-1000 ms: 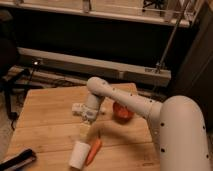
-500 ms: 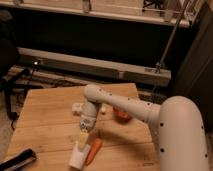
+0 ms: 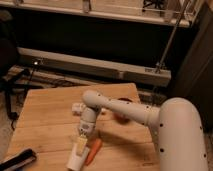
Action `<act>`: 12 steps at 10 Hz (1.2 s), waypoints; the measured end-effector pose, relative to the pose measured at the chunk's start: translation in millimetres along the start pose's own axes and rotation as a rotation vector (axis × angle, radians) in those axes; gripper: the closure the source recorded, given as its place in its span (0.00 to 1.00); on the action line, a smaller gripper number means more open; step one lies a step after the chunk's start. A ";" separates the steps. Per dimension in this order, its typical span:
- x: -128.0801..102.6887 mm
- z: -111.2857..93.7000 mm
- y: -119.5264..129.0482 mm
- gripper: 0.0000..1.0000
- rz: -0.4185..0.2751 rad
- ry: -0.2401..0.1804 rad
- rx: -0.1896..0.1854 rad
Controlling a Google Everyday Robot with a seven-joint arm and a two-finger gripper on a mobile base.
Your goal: Pick up the ceramic cup
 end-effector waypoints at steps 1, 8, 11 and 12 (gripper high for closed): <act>10.0 -15.0 8.8 1.00 -0.016 0.044 -0.094; 18.3 -119.6 -10.2 1.00 0.015 0.094 -0.750; 18.2 -136.9 -39.5 1.00 0.010 0.155 -0.889; 19.2 -136.5 -40.3 1.00 0.007 0.155 -0.891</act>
